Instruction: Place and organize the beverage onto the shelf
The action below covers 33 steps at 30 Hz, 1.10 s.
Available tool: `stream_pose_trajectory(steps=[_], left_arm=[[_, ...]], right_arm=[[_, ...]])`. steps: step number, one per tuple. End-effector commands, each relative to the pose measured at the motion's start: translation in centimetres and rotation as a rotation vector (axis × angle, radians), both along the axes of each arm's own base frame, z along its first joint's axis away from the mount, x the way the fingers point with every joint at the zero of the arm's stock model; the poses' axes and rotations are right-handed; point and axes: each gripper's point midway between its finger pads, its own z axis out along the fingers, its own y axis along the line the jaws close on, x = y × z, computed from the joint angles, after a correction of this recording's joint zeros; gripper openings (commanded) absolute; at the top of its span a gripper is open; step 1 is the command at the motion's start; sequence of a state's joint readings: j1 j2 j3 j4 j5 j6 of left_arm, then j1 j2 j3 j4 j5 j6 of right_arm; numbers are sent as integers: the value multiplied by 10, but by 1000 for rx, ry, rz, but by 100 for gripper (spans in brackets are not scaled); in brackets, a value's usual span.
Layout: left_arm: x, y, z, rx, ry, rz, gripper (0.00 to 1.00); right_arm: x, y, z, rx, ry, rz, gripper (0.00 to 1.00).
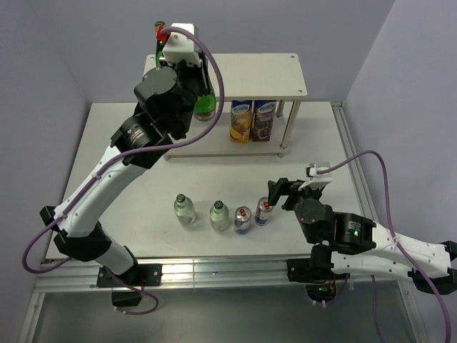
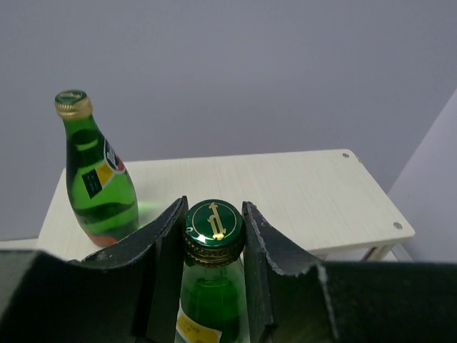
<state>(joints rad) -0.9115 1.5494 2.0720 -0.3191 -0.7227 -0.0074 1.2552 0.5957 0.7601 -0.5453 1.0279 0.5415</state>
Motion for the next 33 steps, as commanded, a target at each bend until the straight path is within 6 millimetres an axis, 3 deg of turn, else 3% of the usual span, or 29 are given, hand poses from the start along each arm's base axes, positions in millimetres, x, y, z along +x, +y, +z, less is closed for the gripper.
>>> stream_pose_trajectory(steps=[1,7,8,19,33], left_arm=[[-6,22,78,-136,-205,11,0],[15,23,93,-127,-269,56,0],[24,16,88,-114,-260,58,0],[55,33,101,-163,-324,111,0],[103,51,80,-153,-325,152,0]], right_arm=[[0,-2,7,35,-22,-12,96],[0,-2,7,38,-23,-10,96],[0,-1,6,35,-24,-8,96],[0,5,5,21,-19,10,96],[0,3,4,20,-24,-2,96]])
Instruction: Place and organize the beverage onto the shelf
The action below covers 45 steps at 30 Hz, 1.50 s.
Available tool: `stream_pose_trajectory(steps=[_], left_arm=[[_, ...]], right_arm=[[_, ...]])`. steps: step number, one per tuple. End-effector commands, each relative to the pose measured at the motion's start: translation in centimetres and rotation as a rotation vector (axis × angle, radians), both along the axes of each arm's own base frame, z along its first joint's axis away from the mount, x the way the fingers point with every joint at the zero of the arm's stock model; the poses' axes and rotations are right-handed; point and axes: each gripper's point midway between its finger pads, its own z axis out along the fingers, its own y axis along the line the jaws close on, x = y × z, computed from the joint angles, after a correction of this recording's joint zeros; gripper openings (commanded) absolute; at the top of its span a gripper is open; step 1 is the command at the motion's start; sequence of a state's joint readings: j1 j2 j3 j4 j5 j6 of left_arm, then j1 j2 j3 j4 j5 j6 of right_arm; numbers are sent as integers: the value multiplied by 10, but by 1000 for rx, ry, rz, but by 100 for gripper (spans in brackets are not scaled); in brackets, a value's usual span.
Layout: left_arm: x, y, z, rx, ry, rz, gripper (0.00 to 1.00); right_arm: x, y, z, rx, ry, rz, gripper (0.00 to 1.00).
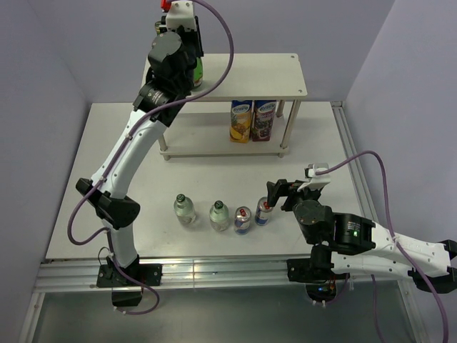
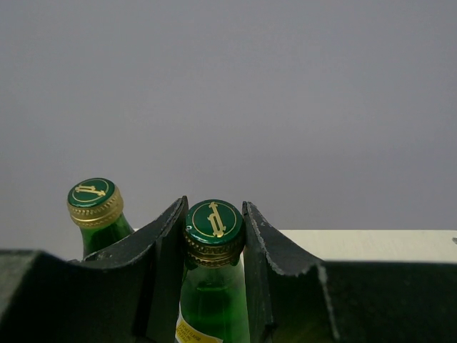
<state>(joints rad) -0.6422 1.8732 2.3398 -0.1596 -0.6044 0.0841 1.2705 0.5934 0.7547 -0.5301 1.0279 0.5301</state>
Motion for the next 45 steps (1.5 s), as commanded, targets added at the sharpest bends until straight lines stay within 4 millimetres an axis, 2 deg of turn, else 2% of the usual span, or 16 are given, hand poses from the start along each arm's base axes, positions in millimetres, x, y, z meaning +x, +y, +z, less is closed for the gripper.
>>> stream_pose_trajectory(steps=[1,8,19,21,23,24,26,27,30,36,37,39,40,42,43,45], left_arm=[[-22,23,75,-174,-230,-36,0],[-3,19,56,-143,-211,-31,0],[8,13,42,-134,-200,-40,0],[13,13,35,-131,-187,-26,3],[13,13,32,-131,-187,-18,10],[15,13,27,-122,-179,-15,26],[15,10,24,-114,-173,-27,39],[15,9,23,-108,-168,-36,54],[20,4,16,-90,-138,-41,69],[18,4,11,-90,-127,-46,77],[14,4,12,-89,-127,-47,90],[10,3,11,-82,-119,-42,99],[2,7,18,-82,-130,-38,99],[-7,1,15,-69,-124,-51,99],[-16,5,23,-74,-135,-49,99],[-24,3,22,-71,-129,-49,99]], right_arm=[[1,-2,3,20,-19,-23,96],[1,-3,3,23,-16,-28,96],[0,-6,4,31,-17,-35,96],[0,-6,4,28,-16,-35,96],[0,-7,5,36,-18,-35,96],[0,-7,5,35,-19,-36,96],[-1,-8,5,38,-20,-37,96],[0,-8,5,38,-21,-38,96],[0,-8,6,41,-21,-40,96],[-1,-10,5,49,-23,-43,96],[-1,-10,6,54,-25,-43,96],[-1,-10,6,54,-25,-43,96],[-1,-11,6,52,-25,-46,96],[-1,-11,7,52,-26,-47,96],[-1,-11,7,52,-26,-47,96],[-1,-11,8,55,-27,-46,96]])
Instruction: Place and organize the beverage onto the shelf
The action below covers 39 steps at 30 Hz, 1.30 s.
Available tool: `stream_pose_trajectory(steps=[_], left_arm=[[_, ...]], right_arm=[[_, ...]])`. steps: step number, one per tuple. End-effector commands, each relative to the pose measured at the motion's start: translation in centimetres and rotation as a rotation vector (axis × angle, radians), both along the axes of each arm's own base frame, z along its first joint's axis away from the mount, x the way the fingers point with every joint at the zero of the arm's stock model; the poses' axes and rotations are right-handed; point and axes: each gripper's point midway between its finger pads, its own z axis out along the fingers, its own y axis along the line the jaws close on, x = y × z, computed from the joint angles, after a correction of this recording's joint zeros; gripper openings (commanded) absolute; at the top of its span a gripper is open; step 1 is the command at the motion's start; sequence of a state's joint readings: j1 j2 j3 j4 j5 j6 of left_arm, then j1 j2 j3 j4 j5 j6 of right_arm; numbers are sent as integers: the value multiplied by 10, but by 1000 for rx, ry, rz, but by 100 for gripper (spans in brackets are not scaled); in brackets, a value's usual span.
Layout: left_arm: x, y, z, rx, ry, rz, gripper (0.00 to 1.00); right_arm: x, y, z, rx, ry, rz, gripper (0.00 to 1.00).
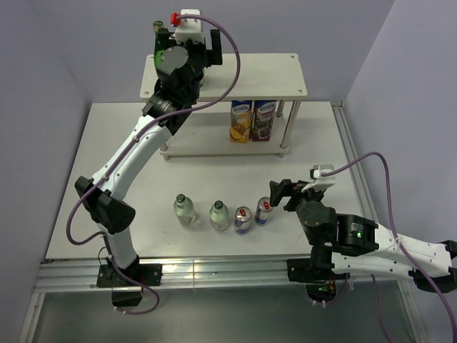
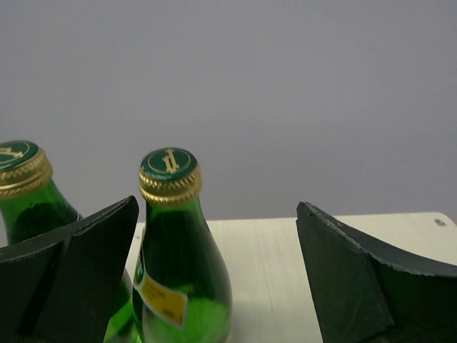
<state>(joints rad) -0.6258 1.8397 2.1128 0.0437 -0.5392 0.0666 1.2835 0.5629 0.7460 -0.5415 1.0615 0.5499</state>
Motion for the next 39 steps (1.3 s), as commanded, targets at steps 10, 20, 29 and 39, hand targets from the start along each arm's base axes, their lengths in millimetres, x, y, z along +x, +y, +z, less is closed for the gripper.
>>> stream_pose_trajectory(steps=[10,20,29,39], left_arm=[[-156,47,22,-119,59,47,99],[-305,29,-212,-167,383,-35,99],[-319,49,-311,-208,500,81,99],[-308,39,-334,-231,509,12,99]], right_arm=[[1,-5,2,25,-7,-44,96],[0,2,2,7,6,-15,96],[-1,6,-5,1,18,-3,96],[-1,8,-10,-22,32,-4,96]])
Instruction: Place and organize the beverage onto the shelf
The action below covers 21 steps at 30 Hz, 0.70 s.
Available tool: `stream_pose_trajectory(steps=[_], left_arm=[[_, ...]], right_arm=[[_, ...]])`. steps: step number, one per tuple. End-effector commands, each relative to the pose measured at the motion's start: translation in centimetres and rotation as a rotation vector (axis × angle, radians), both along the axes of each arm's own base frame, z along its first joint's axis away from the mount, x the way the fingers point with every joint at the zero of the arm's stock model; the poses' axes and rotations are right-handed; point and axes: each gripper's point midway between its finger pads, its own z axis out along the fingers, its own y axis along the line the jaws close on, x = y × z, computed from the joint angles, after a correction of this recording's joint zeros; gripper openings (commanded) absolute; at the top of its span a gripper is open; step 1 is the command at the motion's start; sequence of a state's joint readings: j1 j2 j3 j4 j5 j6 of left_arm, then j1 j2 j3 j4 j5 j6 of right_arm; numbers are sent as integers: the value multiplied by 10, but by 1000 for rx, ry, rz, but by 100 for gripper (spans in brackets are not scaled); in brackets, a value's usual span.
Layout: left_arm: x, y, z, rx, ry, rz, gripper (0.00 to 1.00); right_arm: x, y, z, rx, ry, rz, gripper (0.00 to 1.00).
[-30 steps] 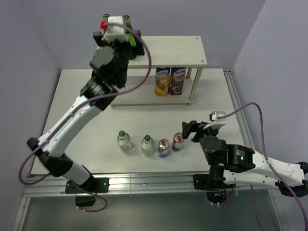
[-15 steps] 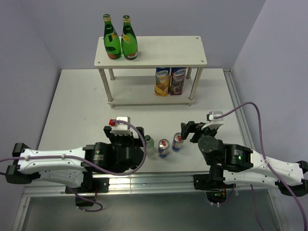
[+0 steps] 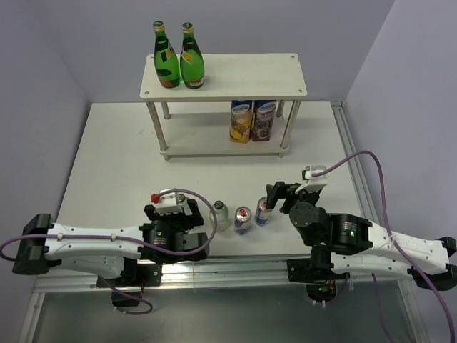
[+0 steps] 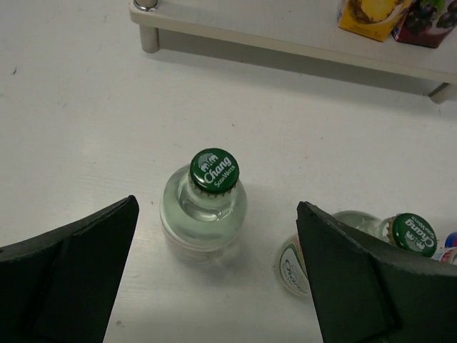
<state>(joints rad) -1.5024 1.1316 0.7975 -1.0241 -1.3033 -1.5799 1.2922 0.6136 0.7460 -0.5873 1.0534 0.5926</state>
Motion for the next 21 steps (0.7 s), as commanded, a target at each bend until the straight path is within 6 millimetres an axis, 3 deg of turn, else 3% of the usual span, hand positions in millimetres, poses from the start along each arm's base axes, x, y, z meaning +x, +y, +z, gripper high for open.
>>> stream_pose_trajectory(steps=[1,2,7,10,17,21], left_arm=[[13,-16,15,-129,-30,-23,99],[14,-9,6,-47,-29,-46,99],[32,-9,2,-115,-19,-56,99],[43,-4,-14,-58,-3,-62,99],[68,0,-26,-43,-15,-32,99],[75,1,-25,-28,-21,-12,84]], right_arm=[[0,1,4,25,-4,-12,96],[0,1,4,25,-3,-13,96],[1,2,1,21,-4,-16,96],[1,3,-2,14,-2,-17,96],[3,7,-8,-24,3,-23,96],[4,8,-10,-44,3,-27,96]])
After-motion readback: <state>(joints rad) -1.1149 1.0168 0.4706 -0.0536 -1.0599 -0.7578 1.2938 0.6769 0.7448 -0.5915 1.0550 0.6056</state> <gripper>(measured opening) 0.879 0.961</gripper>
